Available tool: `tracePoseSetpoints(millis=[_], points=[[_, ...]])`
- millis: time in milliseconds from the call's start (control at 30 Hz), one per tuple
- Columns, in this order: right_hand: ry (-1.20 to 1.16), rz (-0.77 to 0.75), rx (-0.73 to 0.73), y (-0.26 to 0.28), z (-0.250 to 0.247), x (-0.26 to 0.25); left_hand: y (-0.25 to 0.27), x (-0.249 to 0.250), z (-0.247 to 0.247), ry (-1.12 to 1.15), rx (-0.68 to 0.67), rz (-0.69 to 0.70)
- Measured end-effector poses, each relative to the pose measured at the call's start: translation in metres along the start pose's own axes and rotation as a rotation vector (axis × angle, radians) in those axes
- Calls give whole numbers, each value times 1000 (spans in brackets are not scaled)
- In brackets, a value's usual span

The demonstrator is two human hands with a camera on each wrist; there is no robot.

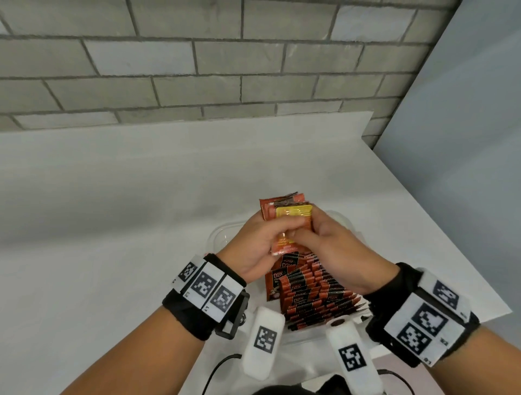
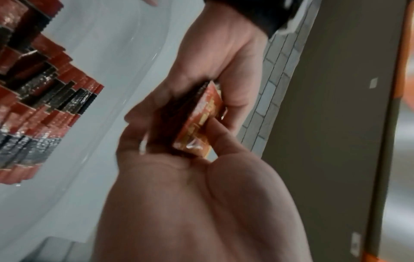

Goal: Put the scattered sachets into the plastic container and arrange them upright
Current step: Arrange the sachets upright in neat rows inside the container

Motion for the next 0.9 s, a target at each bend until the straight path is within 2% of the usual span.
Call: tracePoseSetpoints(millis=[100,133,167,233,300,400,567,767,900], points=[[664,-9,70,1,-2,-3,-1,-5,-1,29,89,-16],[800,-26,100,2,-4,-7,-2,-5,-1,27,106,-20],[838,-60,115,4,-5,-10,-1,-4,-2,16,119,-25],[746,-154,80,7,-6,-16,0,-3,-3,-14,126,-31],[718,-225,-17,9,-4,-19,1,-1,-1,-53,122,-33],[917,-315,-103,7,1,-17,2,1,3,-78,98,-34],[978,-397,-4,5,1,-16,5,2,8,-25,11,-43],[864,-359,2,5,1,-16,6,-2,7,-13,-2,-42],[869,-356,14,3,0,-14,3,-4,2,51,-19,-51]])
Point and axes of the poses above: each hand's wrist, its own y-axis away from the middle knuckle, its own z-axis out of the palm, x = y × z, the point moved 2 cm from there along -y, towards the middle knuckle, and after that the axes turned 9 degrees about -y, right-handed, at the moved point
